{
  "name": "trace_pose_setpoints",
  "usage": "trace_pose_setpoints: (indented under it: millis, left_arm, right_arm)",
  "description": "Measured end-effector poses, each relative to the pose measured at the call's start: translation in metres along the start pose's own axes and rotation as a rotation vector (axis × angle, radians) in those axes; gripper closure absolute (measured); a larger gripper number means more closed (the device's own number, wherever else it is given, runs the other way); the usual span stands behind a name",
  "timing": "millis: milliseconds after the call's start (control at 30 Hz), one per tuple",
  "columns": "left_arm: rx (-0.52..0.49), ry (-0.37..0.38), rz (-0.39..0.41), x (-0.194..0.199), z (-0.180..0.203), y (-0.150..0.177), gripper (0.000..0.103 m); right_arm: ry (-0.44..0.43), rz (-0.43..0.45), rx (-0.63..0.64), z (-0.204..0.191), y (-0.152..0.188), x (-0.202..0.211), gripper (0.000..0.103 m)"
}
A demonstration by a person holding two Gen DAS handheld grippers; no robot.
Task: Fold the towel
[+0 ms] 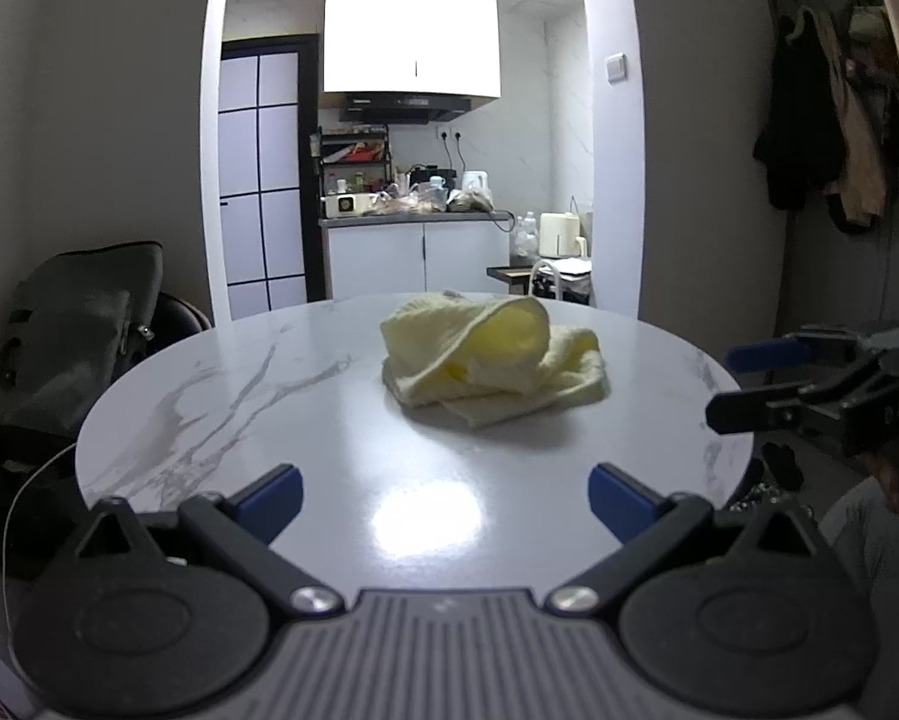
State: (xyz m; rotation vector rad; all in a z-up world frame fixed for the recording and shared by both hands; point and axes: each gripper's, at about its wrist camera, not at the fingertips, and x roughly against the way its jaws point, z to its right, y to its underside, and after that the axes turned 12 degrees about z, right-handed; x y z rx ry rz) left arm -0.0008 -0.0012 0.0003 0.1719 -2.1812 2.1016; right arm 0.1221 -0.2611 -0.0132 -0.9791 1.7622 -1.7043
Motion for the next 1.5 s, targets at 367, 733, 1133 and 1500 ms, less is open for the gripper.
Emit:
trace_pose_setpoints:
  millis: [367,733,1133,1500]
  left_arm:
    - [0.044,0.004,-0.018,-0.002,-0.005,-0.001,0.0]
    - [0.086,0.04,-0.065,-0.009,-0.015,-0.001,0.0]
    - [0.085,0.077,-0.016,-0.003,-0.009,-0.006,0.0]
    - [0.103,0.072,-0.023,-0.005,-0.011,-0.007,0.0]
  right_arm:
    - [-0.022,-0.029,-0.009,0.001,0.0,-0.004,0.001]
    - [-0.052,-0.021,0.037,-0.011,-0.01,-0.011,0.001]
    - [-0.019,-0.014,-0.011,0.002,-0.011,-0.004,0.001]
    - [-0.03,-0.014,-0.029,0.012,-0.011,0.0,0.001]
